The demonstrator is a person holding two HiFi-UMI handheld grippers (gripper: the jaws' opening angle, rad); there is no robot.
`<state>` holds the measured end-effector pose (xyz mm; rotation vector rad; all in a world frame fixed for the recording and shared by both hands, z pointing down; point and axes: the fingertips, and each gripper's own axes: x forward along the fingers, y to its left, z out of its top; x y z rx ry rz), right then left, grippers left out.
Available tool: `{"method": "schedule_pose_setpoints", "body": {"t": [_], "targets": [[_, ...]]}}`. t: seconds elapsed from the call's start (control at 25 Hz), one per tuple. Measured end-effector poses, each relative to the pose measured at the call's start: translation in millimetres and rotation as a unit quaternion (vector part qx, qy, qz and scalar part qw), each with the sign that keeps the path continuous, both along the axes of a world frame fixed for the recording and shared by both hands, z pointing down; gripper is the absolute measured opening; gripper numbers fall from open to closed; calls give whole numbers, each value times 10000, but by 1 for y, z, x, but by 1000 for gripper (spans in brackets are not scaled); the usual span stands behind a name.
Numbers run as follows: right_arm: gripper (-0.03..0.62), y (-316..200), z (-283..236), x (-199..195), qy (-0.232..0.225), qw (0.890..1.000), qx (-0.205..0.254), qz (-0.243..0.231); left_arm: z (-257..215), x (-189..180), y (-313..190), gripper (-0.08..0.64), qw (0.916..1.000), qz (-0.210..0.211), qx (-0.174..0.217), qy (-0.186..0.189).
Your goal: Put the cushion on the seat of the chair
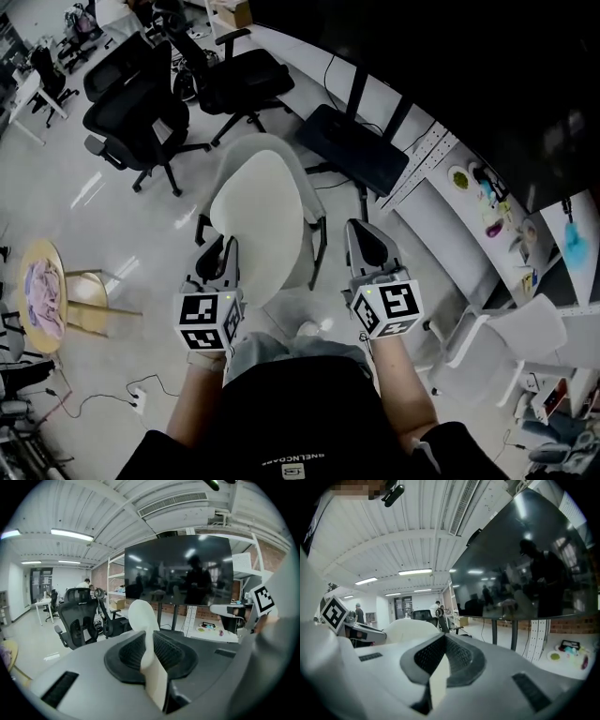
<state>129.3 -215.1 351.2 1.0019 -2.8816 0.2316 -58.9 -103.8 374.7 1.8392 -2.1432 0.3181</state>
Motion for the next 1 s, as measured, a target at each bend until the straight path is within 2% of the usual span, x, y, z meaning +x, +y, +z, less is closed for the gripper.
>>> {"method": "schedule_pose_setpoints", "body": {"t": [0.44, 1.0], "targets": [[7, -2, 20, -18, 214, 9992, -193, -276, 26, -3, -7, 58, 9992, -166, -233, 279], [8, -34, 41, -46, 594, 9975, -371, -28, 73, -44, -43, 58, 9956, -148, -560, 738]]}}
